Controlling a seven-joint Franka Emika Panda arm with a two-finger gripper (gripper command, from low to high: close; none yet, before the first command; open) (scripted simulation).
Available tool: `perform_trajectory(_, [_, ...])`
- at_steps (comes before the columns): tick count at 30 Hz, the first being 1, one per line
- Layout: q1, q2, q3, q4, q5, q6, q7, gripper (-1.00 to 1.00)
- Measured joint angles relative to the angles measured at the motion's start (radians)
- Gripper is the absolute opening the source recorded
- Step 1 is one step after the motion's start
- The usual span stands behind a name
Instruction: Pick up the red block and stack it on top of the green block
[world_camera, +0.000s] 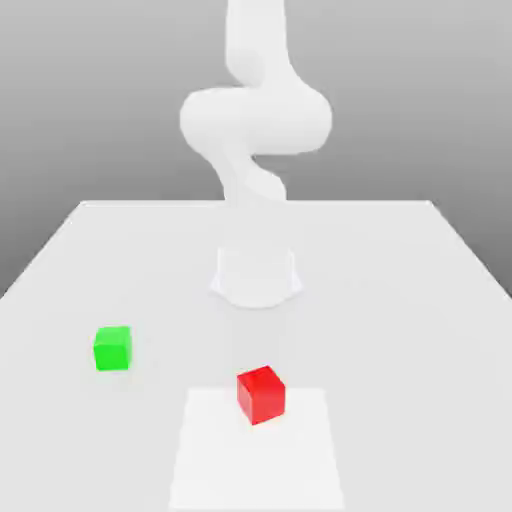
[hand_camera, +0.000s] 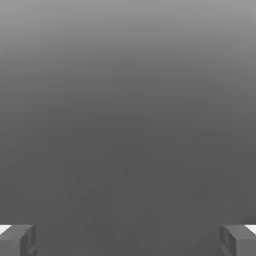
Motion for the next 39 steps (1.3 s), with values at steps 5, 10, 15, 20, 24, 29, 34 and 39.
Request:
perform_trajectory(5, [0.031,0.159,-0.028,-0.146,-0.014,0.119,-0.097,0.00])
perform_trajectory(10, [0.058,0.318,-0.054,-0.293,-0.022,0.238,-0.200,0.00])
perform_trajectory(15, [0.087,0.500,-0.083,-0.452,-0.027,0.370,-0.317,0.00])
perform_trajectory(20, [0.098,0.752,-0.075,-0.526,0.014,0.562,-0.422,0.00])
perform_trajectory(24, [0.060,0.902,-0.028,-0.510,0.065,0.689,-0.462,0.00])
perform_trajectory(29, [0.052,0.923,-0.019,-0.507,0.068,0.707,-0.464,-1.00])
perform_trajectory(34, [0.058,0.867,-0.031,-0.515,0.047,0.659,-0.449,-1.00])
perform_trajectory(39, [0.058,0.691,-0.044,-0.540,-0.001,0.508,-0.415,-1.00])
